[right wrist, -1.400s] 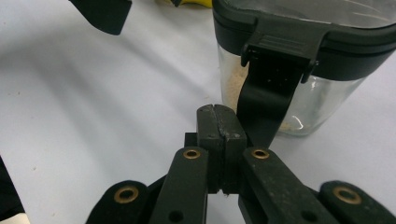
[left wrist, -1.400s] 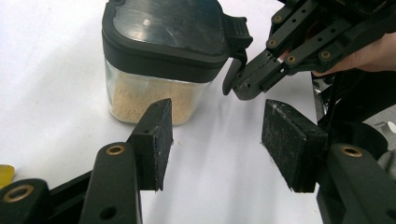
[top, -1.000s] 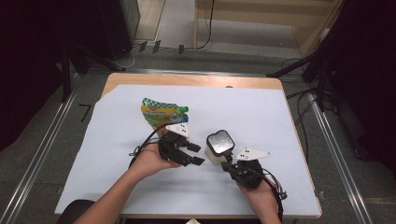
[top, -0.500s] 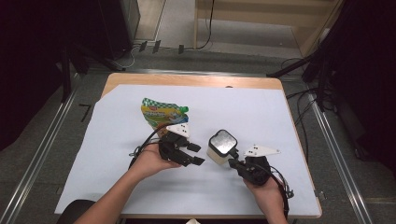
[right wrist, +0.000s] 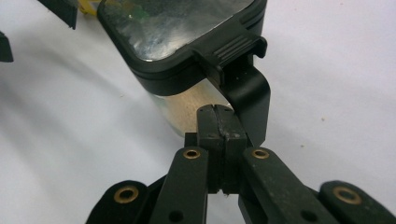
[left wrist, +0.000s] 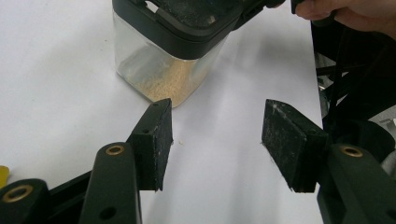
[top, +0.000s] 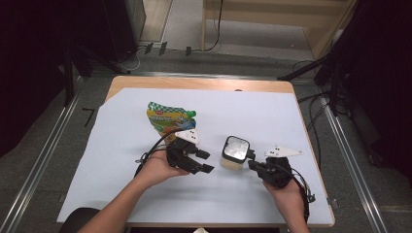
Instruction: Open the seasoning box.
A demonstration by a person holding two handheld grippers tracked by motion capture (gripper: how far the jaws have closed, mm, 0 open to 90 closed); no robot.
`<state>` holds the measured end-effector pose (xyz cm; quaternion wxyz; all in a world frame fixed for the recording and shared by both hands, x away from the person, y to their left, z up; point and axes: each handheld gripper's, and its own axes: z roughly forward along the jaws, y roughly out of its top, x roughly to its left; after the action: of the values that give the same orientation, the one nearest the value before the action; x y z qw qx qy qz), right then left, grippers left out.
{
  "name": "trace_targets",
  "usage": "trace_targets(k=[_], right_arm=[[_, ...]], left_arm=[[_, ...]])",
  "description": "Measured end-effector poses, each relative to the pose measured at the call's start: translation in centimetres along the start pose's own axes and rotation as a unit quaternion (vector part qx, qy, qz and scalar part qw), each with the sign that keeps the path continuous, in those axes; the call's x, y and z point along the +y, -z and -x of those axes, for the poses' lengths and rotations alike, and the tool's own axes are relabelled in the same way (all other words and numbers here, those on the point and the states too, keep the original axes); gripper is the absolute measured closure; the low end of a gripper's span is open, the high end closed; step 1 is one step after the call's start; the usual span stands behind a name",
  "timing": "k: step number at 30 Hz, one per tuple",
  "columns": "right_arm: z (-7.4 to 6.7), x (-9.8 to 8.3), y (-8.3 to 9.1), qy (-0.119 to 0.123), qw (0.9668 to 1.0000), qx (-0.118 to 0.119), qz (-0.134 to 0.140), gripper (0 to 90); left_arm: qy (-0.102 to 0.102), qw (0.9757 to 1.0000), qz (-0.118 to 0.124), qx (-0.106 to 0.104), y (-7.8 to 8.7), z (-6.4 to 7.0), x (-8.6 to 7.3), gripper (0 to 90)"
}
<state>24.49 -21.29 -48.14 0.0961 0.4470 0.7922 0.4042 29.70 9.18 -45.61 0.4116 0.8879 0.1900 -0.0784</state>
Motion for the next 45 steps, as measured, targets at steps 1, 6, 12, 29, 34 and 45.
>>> trace_targets(k=[1,6,12,29,34,45], right_arm=[[0.3,0.1,0.0,0.0,1.0,0.0,0.0,90.0],[1.0,0.3,0.0,-0.001,1.0,-0.004,-0.001,90.0],[2.3,0.7,-0.4,-0.01,1.0,-0.002,0.0,90.0],[4.7,2.3,1.3,-0.005,0.9995,-0.022,0.02,90.0],[5.9,2.5,-0.2,-0.03,0.9988,-0.038,0.012,90.0],[6.8,3.2,-2.6,-0.028,0.9985,-0.046,0.007,90.0]], left_arm=[[-0.001,1.0,0.0,-0.001,-0.1,0.0,0.0,44.3],[-0.001,0.9999,-0.001,-0.01,-0.5,0.2,0.2,45.5],[-0.004,0.9999,-0.002,-0.013,-1.2,0.3,0.5,45.3],[-0.006,0.9995,0.016,0.025,-1.5,0.6,2.8,32.2],[-0.012,0.9992,0.02,0.031,-2.2,0.8,4.1,28.7],[-0.006,0.9989,0.015,0.045,-4.3,-0.4,4.3,21.7]])
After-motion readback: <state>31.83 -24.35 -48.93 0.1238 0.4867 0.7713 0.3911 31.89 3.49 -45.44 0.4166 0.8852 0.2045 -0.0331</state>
